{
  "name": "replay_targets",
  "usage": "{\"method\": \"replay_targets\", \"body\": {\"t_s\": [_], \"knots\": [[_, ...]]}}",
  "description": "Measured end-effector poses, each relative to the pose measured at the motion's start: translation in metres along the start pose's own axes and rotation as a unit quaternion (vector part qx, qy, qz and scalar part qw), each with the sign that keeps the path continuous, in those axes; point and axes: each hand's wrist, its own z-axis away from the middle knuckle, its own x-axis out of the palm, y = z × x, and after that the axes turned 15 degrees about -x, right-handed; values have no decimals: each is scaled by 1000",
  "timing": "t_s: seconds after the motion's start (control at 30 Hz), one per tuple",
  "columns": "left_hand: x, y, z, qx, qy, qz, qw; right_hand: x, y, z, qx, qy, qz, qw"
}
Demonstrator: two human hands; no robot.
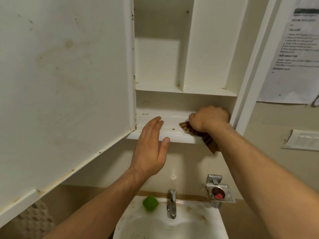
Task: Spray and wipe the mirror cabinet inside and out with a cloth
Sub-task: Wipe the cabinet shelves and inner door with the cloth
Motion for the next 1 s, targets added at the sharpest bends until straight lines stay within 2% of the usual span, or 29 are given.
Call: {"method": "replay_targets", "body": {"t_s": [0.13, 0.2, 0.23, 0.3, 0.33, 0.37, 0.4, 0.47, 0.53, 0.6, 0.67, 0.77, 0.8, 0.87, 0.93, 1.0], "knots": [[-3, 1, -2, -12, 24, 46, 999, 3, -33, 8, -85, 27, 35, 995], [-3, 4, -2, -14, 35, 73, 997, 0, -62, 9, -151, 39, -48, 987], [-5, 6, -1, -15, 41, 83, 996, -2, -76, 10, -195, 37, -110, 974], [-12, 6, 2, -12, 59, 94, 994, -6, -92, 6, -287, 40, -247, 925], [-16, 5, 4, -6, 63, 94, 994, -6, -92, 4, -315, 39, -312, 895], [-19, 2, 7, 5, 64, 88, 994, -3, -90, 2, -326, 45, -342, 880], [-25, -2, 9, 15, 66, 78, 995, 1, -90, -1, -322, 67, -330, 885], [-33, -10, 15, 23, 67, 61, 996, 16, -97, -2, -246, 152, -215, 933], [-40, -17, 20, 13, 68, 51, 996, 21, -121, -5, -187, 185, -192, 945], [-46, -23, 26, 1, 62, 47, 997, 10, -144, -14, -192, 144, -335, 911], [-52, -26, 32, 7, 57, 36, 998, -4, -148, -26, -203, 88, -482, 848], [-57, -26, 35, 21, 58, 17, 998, -7, -130, -33, -215, 85, -562, 794], [-58, -26, 35, 24, 59, 12, 998, -3, -123, -34, -215, 104, -556, 796], [-57, -26, 35, 27, 57, 3, 998, 8, -114, -38, -230, 161, -463, 841], [-55, -27, 34, 25, 49, -1, 998, 13, -120, -40, -271, 171, -364, 875], [-52, -26, 33, 18, 43, 4, 999, 9, -130, -37, -289, 127, -394, 864]]}}
